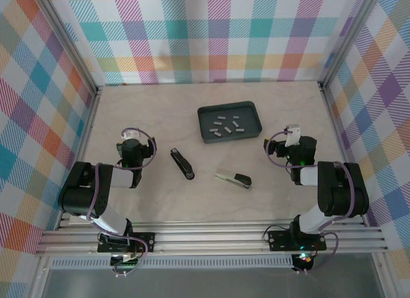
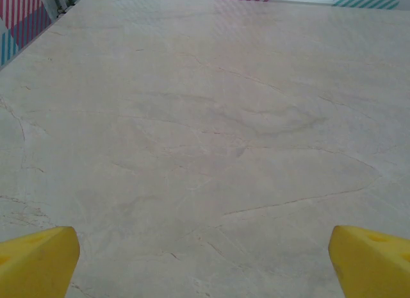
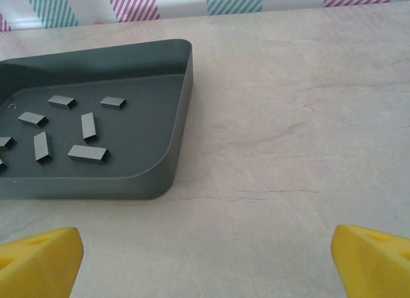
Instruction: Load the staples into the stapler
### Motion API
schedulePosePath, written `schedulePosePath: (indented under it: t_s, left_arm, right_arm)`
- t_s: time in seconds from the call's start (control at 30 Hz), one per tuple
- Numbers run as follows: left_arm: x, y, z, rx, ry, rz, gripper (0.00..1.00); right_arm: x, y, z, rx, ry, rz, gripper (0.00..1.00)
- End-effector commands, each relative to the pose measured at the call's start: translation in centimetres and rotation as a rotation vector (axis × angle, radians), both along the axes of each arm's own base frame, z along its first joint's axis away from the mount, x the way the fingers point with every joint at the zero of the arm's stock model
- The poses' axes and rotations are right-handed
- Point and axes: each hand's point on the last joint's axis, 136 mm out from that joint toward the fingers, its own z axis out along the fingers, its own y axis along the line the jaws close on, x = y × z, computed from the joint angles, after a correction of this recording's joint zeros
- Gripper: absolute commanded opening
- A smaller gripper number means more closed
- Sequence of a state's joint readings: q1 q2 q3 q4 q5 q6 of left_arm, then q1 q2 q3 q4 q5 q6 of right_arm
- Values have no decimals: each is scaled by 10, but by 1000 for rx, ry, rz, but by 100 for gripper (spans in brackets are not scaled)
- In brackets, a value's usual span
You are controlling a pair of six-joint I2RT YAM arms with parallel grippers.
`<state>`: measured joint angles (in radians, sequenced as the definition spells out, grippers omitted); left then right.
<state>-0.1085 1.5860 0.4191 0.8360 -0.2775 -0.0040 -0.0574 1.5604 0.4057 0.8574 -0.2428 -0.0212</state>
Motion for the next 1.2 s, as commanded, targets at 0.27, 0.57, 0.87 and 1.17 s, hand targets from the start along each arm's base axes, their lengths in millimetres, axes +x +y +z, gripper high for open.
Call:
schedulePosePath:
  t_s: [0.27, 0.57, 0.87, 1.17]
  left_arm:
    - [-4, 4, 3, -9, -6, 7, 100]
    - [-4, 4, 3, -9, -5, 7, 100]
    - [-4, 4, 3, -10, -7, 7, 100]
    - [4, -28, 38, -1, 58, -177, 84]
  right_arm:
    - [-2, 3, 6, 11, -14, 2, 99]
    - [-2, 3, 6, 9, -15, 3, 99]
    - [-2, 3, 6, 10, -14, 1, 99]
    - [-8, 11, 31, 26, 50, 52, 99]
